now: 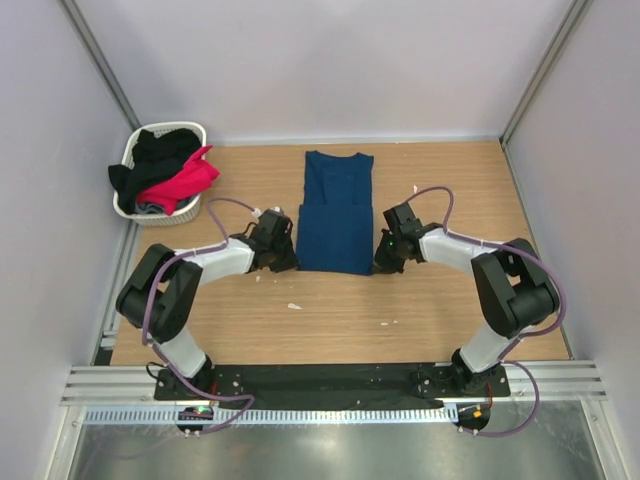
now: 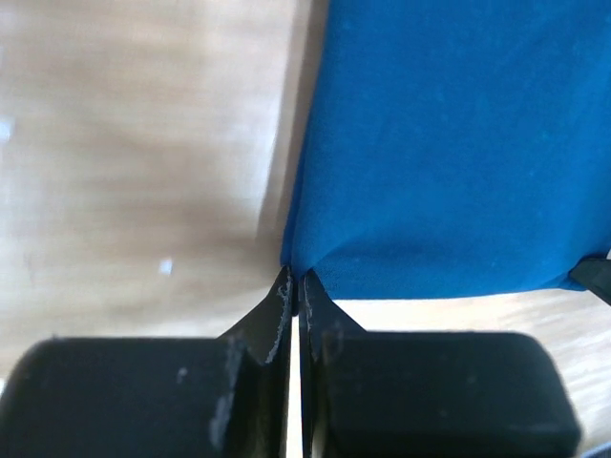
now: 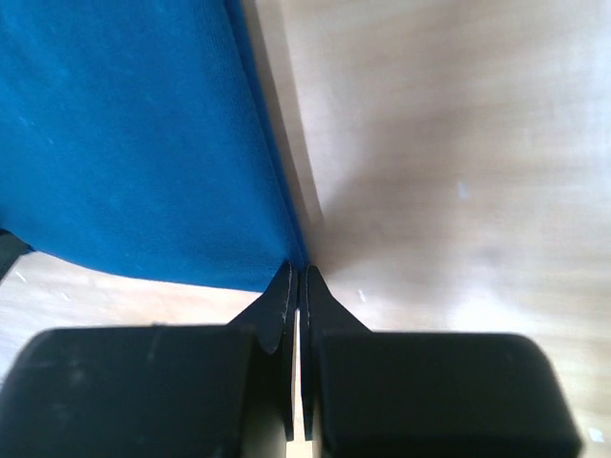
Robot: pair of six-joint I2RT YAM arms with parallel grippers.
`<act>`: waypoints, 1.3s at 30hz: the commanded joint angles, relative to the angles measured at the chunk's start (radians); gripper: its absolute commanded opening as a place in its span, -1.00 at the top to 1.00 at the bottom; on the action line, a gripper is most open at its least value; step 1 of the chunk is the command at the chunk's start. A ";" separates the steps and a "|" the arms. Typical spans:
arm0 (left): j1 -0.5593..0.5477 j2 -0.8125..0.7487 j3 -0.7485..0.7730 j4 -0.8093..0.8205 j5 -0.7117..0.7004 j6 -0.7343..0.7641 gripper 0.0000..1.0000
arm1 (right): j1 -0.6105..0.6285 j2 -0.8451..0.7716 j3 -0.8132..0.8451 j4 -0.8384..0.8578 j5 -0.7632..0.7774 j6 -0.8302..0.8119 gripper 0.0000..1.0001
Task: Fold and stack the t-shirts
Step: Fold the tshirt
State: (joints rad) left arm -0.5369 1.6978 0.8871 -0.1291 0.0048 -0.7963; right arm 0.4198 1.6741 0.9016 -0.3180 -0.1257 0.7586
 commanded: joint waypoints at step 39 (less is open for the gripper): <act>-0.365 -0.638 0.200 -0.808 -0.332 -0.282 0.99 | 0.223 -0.482 0.315 -0.702 0.333 -0.038 0.97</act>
State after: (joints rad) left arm -0.9386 1.0454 1.0618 -0.9264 -0.2779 -1.1179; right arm 0.6483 1.1656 1.1595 -0.9756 0.0719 0.7811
